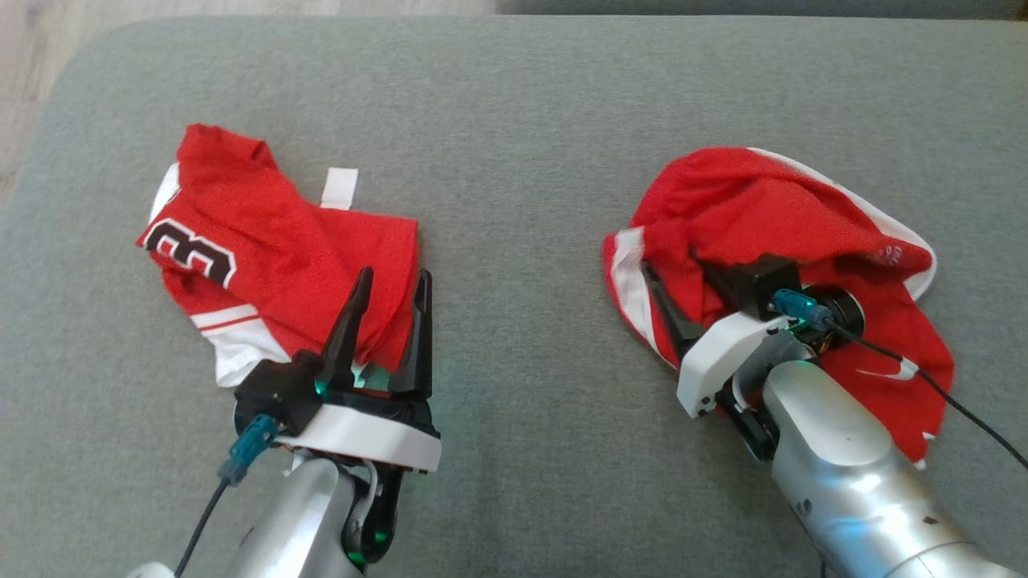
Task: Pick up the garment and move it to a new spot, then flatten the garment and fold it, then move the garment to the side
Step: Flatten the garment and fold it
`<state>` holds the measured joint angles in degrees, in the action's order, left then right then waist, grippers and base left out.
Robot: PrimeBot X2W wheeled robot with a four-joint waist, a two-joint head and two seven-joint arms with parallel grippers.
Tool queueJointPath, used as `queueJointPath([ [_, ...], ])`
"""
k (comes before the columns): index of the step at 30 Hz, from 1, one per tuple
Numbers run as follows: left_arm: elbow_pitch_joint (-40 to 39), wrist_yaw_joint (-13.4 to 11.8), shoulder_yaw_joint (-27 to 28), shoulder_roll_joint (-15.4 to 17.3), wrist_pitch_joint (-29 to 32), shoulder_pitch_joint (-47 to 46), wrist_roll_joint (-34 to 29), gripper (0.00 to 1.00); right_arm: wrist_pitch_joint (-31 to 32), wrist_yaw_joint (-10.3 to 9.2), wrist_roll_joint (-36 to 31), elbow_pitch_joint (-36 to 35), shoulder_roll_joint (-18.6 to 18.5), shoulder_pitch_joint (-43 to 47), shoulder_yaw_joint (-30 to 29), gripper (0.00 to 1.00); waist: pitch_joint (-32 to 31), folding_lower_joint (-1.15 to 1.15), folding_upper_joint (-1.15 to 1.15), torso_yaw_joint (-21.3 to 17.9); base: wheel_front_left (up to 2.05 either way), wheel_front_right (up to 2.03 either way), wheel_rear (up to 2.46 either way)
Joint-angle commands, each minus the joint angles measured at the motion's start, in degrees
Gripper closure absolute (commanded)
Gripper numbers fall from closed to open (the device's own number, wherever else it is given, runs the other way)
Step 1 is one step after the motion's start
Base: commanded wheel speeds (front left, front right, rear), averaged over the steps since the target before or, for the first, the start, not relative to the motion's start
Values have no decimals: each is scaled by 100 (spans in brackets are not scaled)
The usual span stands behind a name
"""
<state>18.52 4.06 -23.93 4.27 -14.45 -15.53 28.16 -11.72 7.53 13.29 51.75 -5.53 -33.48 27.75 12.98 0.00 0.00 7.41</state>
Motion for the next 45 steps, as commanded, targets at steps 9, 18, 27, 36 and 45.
queueJointPath([
  [9, -153, -32, 260, 102, -51, -167, -13, 0, -295, -4, 98, -660, 246, 110, -379, 0, -217, 0, 0, -467, 0, 0, 0],
  [18, -257, -74, 419, 207, -53, -84, 19, 0, -326, -4, 133, -2560, 248, 1109, -1299, 0, -435, 0, 0, -1056, 0, 0, 0],
  [27, -340, -35, 496, 249, -54, -26, 15, 0, -327, -4, -185, -3994, 262, 2352, -2411, 0, -486, 0, 0, -1489, 0, 0, 0],
  [36, -256, 81, 517, 238, -54, -31, -63, 0, -328, -4, 35, -4265, 264, 2997, -2613, 0, -480, 0, 0, -1730, 0, 0, 0],
  [45, 299, 189, 146, 663, 388, -517, -446, 0, -328, -4, 198, -4320, 265, 2874, -2498, 0, -277, 0, 0, -1954, 0, 0, 0],
])
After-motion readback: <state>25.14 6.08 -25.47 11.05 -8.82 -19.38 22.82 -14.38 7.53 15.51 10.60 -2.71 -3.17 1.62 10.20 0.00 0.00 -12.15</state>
